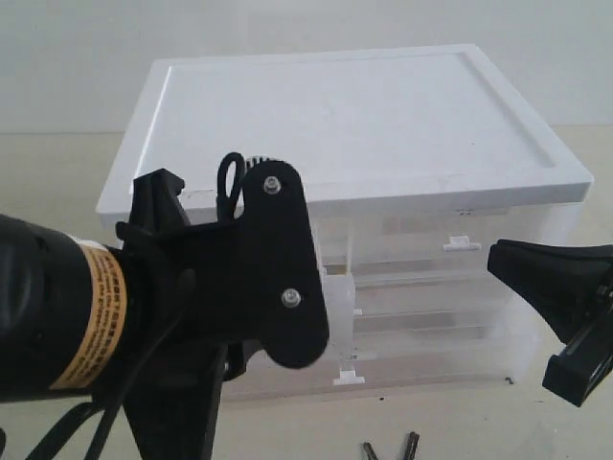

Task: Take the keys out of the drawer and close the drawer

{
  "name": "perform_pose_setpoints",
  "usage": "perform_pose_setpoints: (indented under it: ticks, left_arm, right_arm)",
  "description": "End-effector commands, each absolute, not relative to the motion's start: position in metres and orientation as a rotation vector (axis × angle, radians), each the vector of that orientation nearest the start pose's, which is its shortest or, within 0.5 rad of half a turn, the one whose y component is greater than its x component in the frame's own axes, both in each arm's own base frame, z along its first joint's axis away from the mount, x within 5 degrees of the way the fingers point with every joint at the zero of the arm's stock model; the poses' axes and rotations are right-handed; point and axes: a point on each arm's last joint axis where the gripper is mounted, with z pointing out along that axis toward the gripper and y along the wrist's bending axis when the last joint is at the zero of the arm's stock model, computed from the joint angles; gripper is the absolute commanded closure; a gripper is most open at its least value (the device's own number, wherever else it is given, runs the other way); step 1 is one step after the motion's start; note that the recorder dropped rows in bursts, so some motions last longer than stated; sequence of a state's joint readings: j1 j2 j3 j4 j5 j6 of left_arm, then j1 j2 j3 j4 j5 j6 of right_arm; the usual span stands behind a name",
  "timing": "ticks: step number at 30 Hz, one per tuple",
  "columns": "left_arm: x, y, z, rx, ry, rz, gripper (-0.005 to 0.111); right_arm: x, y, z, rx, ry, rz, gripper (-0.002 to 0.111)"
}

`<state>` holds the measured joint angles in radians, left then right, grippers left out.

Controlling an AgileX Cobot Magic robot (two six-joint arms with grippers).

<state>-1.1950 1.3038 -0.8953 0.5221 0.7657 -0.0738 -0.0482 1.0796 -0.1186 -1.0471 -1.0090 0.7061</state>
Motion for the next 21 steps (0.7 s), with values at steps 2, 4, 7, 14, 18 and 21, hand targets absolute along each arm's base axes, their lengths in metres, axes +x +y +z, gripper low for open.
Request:
perform_pose_setpoints:
  ticks: [2,4,7,14,18,21]
  left_arm:
    - [0.141,-0.213,0.277,1.557,1.9,0.187,0.102]
    - [0.146,-0.21,0.277,1.54,1.907,0.208,0.102]
    - [0.153,-0.207,0.278,1.521,1.902,0.233,0.102]
    - [0.168,-0.199,0.281,1.436,1.905,0.265,0.102]
    - [0.17,-0.197,0.282,1.429,1.905,0.277,0.102]
    - [0.173,-0.193,0.283,1.358,1.932,0.334,0.102]
  right_arm:
    - [0.143,0.06,0.201,-0.585,1.643,0.666,0.108]
    - [0.143,0.06,0.201,-0.588,1.644,0.666,0.108]
    - [0.143,0.06,0.201,-0.588,1.644,0.666,0.108]
    - [0.143,0.06,0.201,-0.586,1.643,0.669,0.108]
    - [0.143,0.06,0.201,-0.585,1.642,0.672,0.108]
    - [0.143,0.06,0.201,-0.588,1.642,0.672,0.108]
